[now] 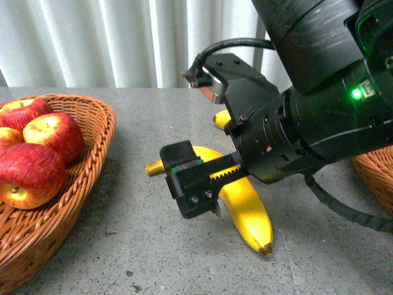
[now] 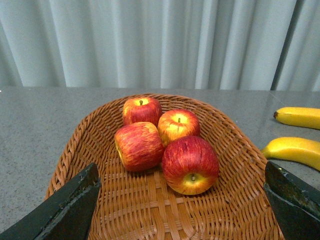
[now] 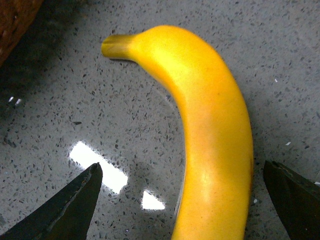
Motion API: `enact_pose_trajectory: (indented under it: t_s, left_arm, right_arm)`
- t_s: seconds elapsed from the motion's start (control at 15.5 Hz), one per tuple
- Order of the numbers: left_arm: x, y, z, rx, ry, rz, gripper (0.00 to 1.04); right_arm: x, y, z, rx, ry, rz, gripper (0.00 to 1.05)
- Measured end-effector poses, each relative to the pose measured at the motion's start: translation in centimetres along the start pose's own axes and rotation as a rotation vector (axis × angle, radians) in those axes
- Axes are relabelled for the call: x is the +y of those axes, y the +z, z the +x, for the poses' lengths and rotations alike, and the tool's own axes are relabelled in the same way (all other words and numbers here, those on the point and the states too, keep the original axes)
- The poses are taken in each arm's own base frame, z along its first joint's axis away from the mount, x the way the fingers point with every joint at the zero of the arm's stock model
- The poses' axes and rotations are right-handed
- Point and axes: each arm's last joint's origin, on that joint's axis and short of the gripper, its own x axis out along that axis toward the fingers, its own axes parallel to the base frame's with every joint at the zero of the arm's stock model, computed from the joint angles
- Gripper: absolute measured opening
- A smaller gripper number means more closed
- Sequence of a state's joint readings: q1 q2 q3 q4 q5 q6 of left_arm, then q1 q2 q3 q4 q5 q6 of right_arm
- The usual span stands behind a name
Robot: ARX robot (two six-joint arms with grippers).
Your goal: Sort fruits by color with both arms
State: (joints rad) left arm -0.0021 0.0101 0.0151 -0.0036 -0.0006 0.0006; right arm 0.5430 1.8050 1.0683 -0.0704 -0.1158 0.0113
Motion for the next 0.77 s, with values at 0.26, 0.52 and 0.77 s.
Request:
enact_pose_trajectory:
  t_s: [0.26, 0.52, 0.77]
  left_arm:
    - [0.0, 0.0, 0.0, 0.0, 0.0, 0.0, 0.98]
    - [0.0, 0.0, 0.0, 0.0, 0.0, 0.0, 0.98]
    - [0.0, 0.0, 0.0, 0.0, 0.0, 0.0, 0.98]
  right_arm:
    - [0.4, -1.1, 0.8, 0.04, -0.003, -0.038, 0.98]
    - [1.2, -2.2, 1.3, 0.048, -0.009, -0.082, 0.74]
    - [0.2, -1.8, 1.0, 0.017, 0.006, -0.048, 0.35]
